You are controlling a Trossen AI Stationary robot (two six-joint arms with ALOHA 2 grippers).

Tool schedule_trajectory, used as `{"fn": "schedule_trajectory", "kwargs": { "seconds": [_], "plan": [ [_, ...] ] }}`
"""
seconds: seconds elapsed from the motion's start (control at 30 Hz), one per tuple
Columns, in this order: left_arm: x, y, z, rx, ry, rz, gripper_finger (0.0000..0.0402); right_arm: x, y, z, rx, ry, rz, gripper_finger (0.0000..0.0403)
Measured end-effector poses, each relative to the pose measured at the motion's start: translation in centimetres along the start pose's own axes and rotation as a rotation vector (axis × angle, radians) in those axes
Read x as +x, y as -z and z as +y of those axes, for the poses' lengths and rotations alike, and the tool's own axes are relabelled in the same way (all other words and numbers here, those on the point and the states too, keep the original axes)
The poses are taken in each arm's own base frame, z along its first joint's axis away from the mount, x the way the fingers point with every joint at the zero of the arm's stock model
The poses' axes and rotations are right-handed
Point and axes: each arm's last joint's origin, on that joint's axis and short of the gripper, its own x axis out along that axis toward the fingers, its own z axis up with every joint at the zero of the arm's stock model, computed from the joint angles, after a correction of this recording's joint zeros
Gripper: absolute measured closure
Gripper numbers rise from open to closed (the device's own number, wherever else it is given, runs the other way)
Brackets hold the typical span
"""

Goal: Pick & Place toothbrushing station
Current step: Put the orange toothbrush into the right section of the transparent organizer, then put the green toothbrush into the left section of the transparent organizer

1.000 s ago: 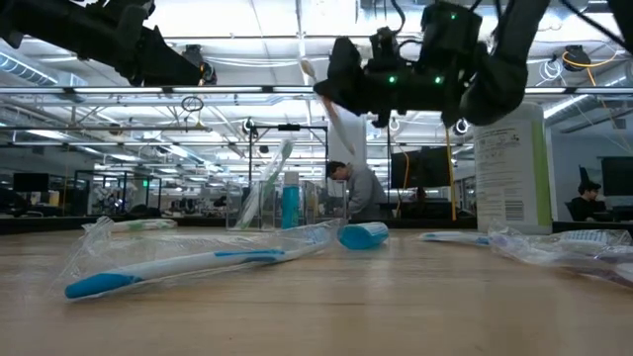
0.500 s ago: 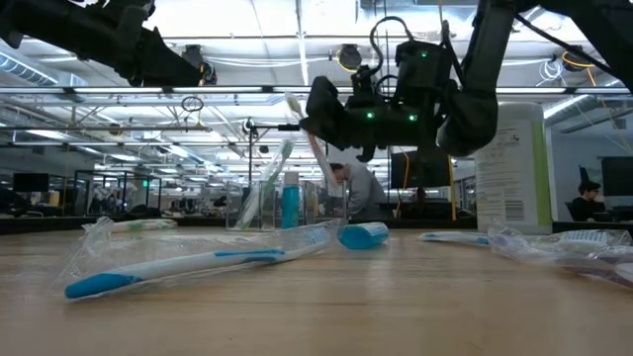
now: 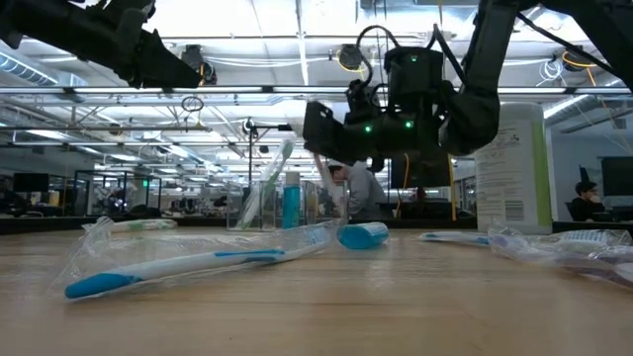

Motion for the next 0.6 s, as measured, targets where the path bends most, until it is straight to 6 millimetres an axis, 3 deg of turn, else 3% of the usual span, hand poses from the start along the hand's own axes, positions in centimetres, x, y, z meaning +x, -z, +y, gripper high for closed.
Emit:
{"fn": "schedule_trajectory", "kwargs": {
  "seconds": [0.23,0.43,0.6],
  "plan": [
    [0.0,0.1,0.0,-0.009,0.0,0.007,0.0206,-0.5,0.6,0.6,-0.034,-0.014,0.049,0.0289],
    [0.0,0.1,0.0,-0.047,0.007,0.009,0.0206,-0.6,-0.1,0.9,-0.053,-0.022,0.022,0.0246],
    [0.0,0.3,-0.1,-0.091,0.035,0.033,0.0206,-0.8,-2.1,1.1,-0.065,-0.029,-0.018,0.0222]
  ]
}}
